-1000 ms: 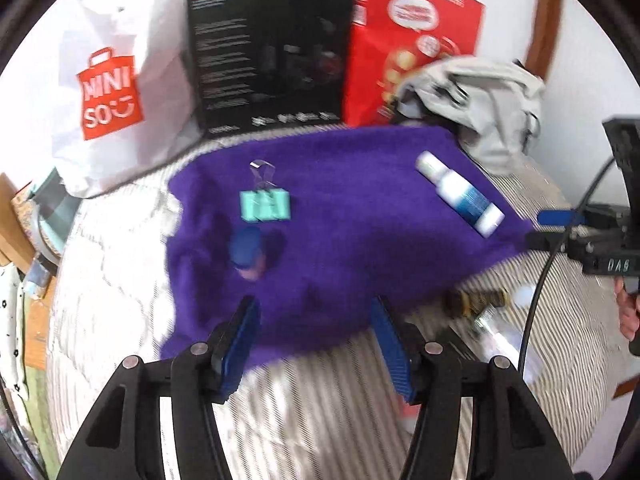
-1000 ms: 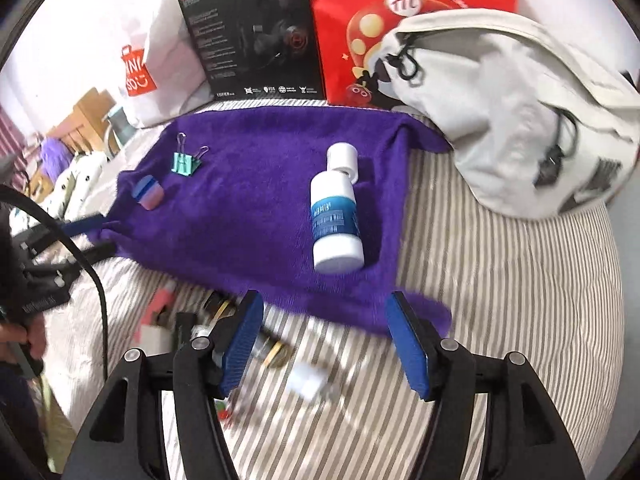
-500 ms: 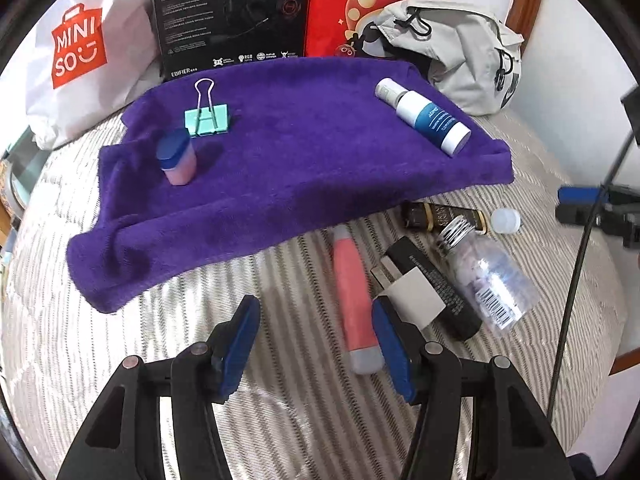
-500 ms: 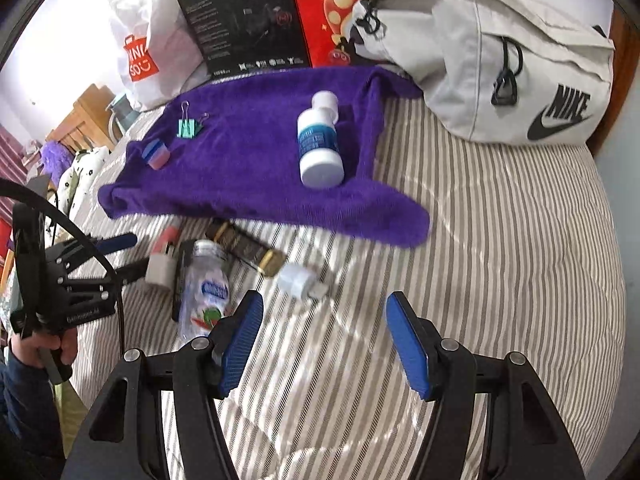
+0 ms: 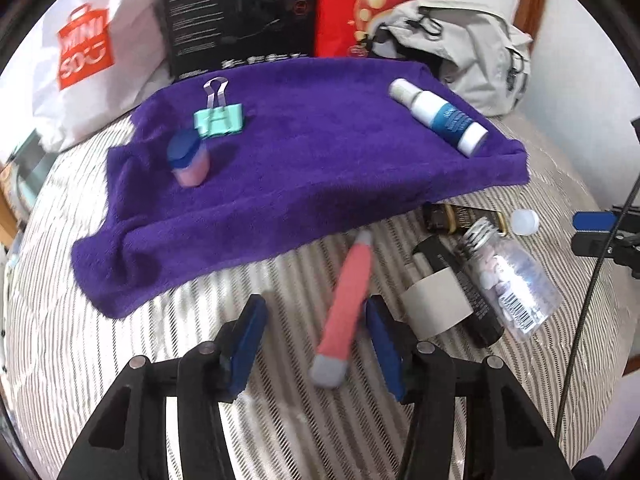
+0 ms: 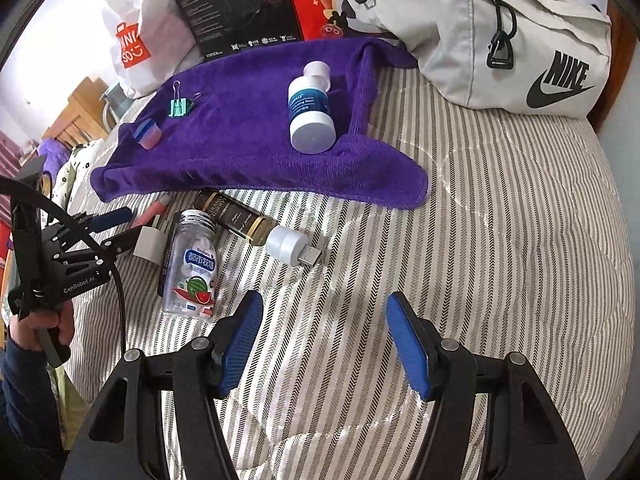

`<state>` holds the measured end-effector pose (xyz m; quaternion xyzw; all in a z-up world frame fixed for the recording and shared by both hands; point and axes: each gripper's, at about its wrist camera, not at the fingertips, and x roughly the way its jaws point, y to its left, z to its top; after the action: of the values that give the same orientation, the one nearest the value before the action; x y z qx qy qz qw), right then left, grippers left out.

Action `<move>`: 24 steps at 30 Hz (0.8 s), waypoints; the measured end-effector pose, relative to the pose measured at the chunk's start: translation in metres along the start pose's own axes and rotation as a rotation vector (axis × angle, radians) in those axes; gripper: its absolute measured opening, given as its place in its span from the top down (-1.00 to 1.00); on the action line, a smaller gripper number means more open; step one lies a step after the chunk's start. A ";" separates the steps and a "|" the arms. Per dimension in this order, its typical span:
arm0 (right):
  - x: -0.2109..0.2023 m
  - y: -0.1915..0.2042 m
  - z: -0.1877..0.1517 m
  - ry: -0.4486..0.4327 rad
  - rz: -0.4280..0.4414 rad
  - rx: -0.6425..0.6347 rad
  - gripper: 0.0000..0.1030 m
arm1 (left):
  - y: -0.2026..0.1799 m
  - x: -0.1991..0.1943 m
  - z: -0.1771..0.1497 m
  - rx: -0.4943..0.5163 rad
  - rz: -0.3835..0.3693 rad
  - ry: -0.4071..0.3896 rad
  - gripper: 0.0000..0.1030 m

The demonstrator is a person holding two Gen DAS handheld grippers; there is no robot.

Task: Organize rigid objects
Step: 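Grasp the pink marker with the left tool while the right tool grasps the white plug adapter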

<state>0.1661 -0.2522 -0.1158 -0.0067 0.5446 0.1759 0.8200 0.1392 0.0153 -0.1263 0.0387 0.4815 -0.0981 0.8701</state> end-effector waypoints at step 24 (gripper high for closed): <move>0.046 0.036 0.023 -0.040 -0.059 -0.162 0.28 | -0.009 0.005 0.008 0.035 -0.077 -0.010 0.66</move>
<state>0.1913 -0.2006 -0.1414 -0.0857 0.5116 0.1953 0.8323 0.1467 0.0045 -0.1262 0.0348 0.4764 -0.1400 0.8673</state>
